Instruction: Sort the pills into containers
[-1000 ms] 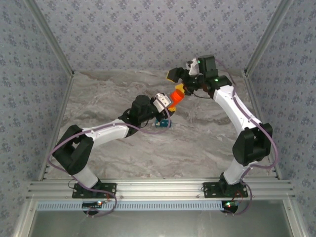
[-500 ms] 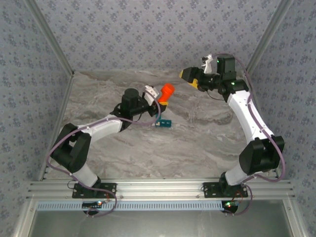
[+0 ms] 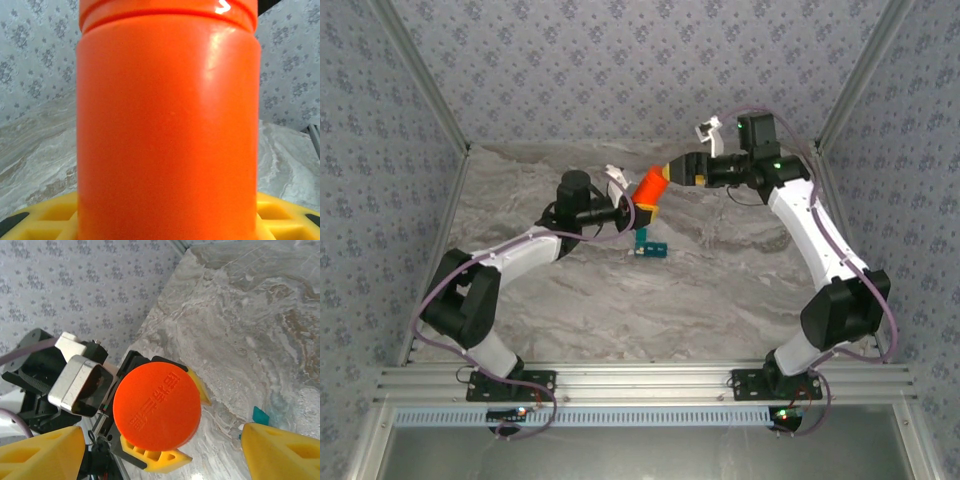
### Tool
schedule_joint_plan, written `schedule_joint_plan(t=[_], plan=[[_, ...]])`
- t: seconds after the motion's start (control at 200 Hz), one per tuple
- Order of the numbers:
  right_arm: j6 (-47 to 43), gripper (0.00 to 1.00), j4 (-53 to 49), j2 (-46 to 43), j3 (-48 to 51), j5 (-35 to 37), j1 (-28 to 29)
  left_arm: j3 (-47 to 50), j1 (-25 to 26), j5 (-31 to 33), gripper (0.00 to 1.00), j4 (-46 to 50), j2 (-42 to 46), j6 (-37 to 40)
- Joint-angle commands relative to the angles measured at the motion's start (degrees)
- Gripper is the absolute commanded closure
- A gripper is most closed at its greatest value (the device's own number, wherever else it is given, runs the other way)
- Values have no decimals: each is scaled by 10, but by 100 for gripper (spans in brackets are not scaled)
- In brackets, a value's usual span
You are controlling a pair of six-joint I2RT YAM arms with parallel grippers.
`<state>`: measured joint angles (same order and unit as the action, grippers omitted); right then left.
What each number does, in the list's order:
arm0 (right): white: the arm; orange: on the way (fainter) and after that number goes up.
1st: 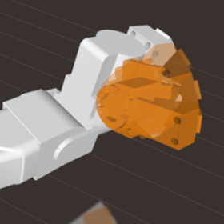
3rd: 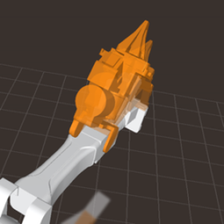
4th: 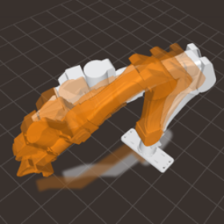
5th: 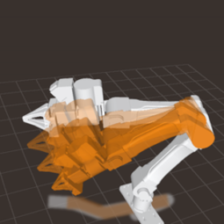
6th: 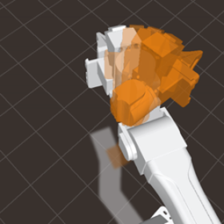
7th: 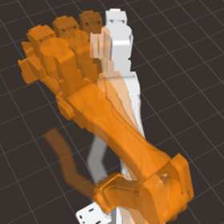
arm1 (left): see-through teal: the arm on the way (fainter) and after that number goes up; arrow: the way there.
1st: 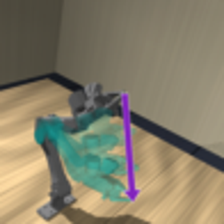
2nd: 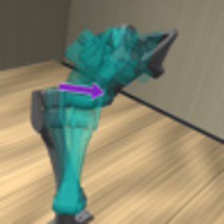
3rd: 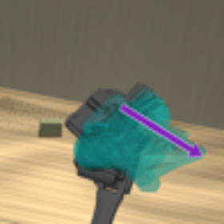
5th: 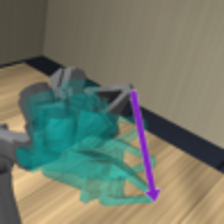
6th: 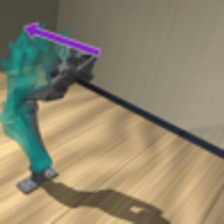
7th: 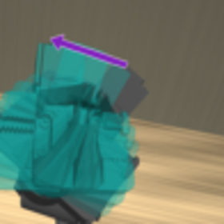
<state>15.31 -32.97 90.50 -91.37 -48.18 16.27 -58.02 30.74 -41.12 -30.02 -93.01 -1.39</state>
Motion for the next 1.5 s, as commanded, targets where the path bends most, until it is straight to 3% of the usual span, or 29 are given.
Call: schedule_joint_plan(t=[0.0, 0.64, 0.899, 1.114, 1.314, 1.494], plan=[[-36, 16, -41, 16, -27, 7, 11, -21, -3, -32, 100, -14, 3, -13], [-23, 26, -34, 37, -53, 5, 28, -25, -2, -43, 100, -20, -9, -26], [-20, 48, -35, 42, -51, -2, 32, -27, -3, -43, 100, -22, -10, -28], [-12, 56, -32, 41, -35, 13, 41, -31, -3, -37, 100, -19, -10, -28], [57, 61, -20, 55, -16, 67, 52, -27, 20, 24, 100, 15, 12, 26], [155, 62, 40, 65, 21, 103, 61, -11, 76, 149, 100, 25, 39, 116]])
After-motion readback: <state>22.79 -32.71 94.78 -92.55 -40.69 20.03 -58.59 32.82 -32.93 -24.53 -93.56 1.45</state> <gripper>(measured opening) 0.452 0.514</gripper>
